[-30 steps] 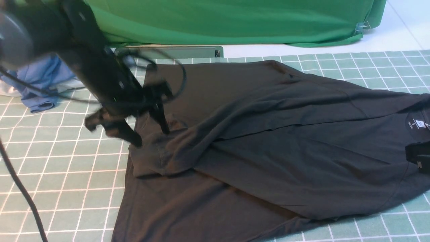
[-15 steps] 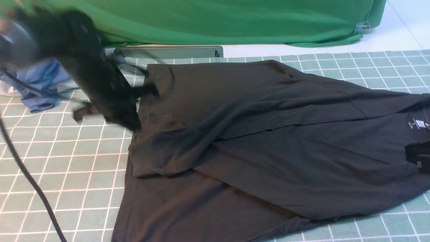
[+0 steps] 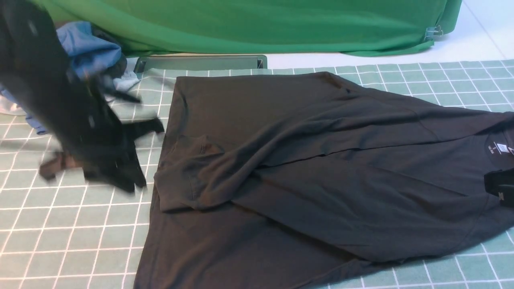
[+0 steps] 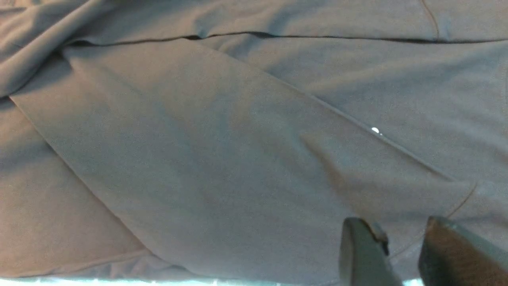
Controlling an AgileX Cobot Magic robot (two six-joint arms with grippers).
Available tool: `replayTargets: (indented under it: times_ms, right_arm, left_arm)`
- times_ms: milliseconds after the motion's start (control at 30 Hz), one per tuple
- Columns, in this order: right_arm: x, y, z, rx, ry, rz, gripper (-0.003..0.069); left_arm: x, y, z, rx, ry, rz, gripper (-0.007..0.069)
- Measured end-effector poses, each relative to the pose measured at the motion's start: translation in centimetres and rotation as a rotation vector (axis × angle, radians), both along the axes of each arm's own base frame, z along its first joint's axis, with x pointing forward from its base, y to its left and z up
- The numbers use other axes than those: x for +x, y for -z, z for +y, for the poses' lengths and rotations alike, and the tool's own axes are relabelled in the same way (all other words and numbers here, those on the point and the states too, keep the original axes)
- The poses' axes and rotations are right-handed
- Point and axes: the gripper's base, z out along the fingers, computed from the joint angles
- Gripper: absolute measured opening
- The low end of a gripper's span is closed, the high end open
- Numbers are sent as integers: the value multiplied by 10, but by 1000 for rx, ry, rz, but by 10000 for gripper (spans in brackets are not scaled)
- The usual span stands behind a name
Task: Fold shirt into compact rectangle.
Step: 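Grasp the near edge of the shirt at its hem and shoulder corners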
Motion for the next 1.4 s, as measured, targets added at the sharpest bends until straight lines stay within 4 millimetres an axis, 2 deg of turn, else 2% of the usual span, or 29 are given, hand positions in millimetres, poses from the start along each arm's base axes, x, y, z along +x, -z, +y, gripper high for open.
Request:
replayTargets:
  times_ms: [33, 200, 233, 267, 400, 533, 600, 700, 800, 1167, 1333, 1400]
  right_arm:
    - [0, 0, 0, 0, 0, 0, 238]
    - [0, 0, 0, 4, 4, 1, 238]
    - [0, 0, 0, 3, 4, 1, 238]
    - [0, 0, 0, 5, 5, 2, 238]
    - [0, 0, 0, 5, 5, 2, 238]
    - [0, 0, 0, 7, 8, 3, 238]
    - [0, 0, 0, 7, 10, -1, 238]
    - [1, 0, 0, 7, 11, -6, 238]
    - [1, -1, 0, 7, 13, -11, 238]
    - [1, -1, -1, 6, 16, -18, 238]
    - [1, -1, 0, 8, 17, -17, 238]
    - [1, -1, 0, 8, 17, -17, 238]
  left_arm:
    - [-11, 16, -5, 10, 19, 26, 160]
    - [-40, 58, -16, 57, 46, 89, 314]
    - [-42, 61, -16, 60, 44, 93, 328]
    - [-49, 70, -15, 71, 39, 103, 380]
    - [-54, 78, -10, 114, 56, 104, 478]
    - [-57, 79, -9, 120, 52, 141, 535]
    - [-62, 82, -11, 96, 33, 164, 543]
    - [-78, 98, -9, 73, 10, 216, 545]
    - [-84, 100, -8, 64, 1, 198, 545]
    - [-84, 100, -9, 45, -13, 179, 555]
    - [-78, 97, -9, 57, 27, 168, 503]
    - [-69, 93, -13, 37, 13, 123, 470]
